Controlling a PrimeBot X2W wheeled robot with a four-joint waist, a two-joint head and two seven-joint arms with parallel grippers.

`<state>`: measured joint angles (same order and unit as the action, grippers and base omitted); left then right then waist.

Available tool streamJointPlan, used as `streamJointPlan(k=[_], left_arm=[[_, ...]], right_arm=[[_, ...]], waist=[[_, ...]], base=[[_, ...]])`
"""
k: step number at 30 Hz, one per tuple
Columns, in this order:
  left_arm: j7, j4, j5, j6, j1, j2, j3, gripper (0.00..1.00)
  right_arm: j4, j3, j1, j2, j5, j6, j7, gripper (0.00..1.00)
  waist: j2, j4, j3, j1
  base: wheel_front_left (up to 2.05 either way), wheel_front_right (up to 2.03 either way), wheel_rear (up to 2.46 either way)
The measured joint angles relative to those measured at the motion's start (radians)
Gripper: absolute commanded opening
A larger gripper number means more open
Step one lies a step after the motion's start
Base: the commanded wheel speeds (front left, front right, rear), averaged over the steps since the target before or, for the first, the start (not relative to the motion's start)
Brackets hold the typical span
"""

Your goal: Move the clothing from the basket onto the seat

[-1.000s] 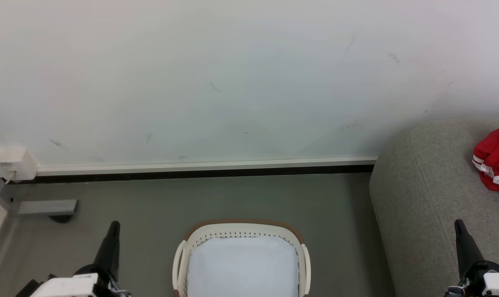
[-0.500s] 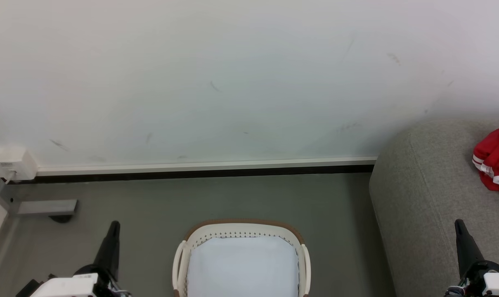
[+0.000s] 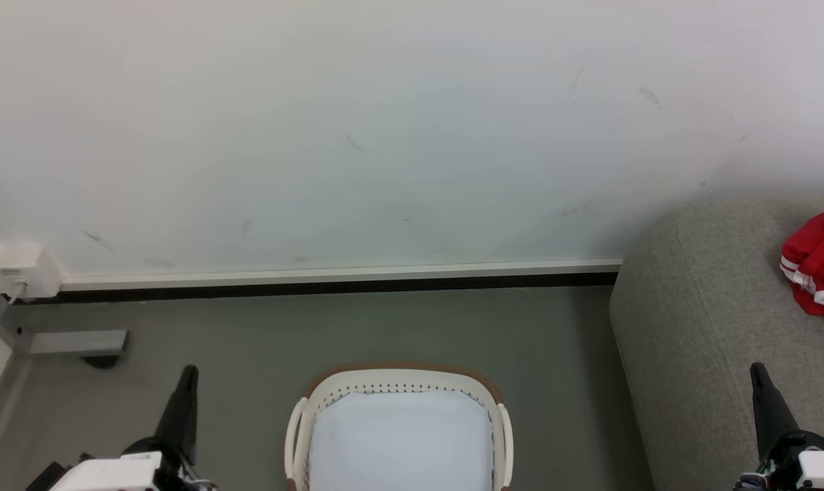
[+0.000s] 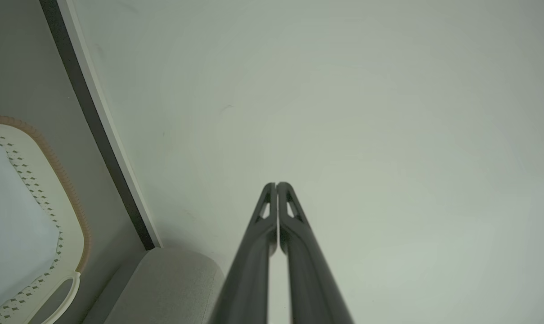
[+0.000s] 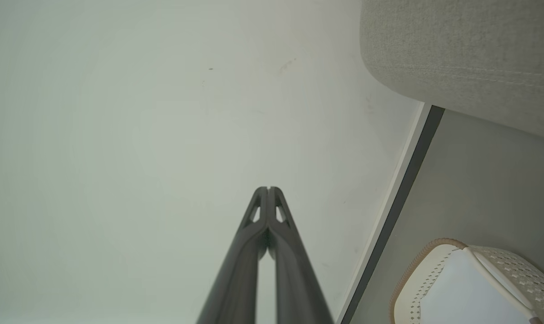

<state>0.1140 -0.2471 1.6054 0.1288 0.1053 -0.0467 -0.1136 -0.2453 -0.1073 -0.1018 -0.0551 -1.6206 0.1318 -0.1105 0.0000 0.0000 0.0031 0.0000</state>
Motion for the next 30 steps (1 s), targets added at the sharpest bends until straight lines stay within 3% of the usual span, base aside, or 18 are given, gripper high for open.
streamJointPlan(k=[30], left_arm=[[0.0,0.0,0.0,0.0,0.0,0.0,0.0,0.0]], right_arm=[[0.0,-0.002,0.0,0.001,0.002,0.0,-0.002,0.0]], waist=[[0.0,0.0,0.0,0.0]], base=[[0.0,0.0,0.0]])
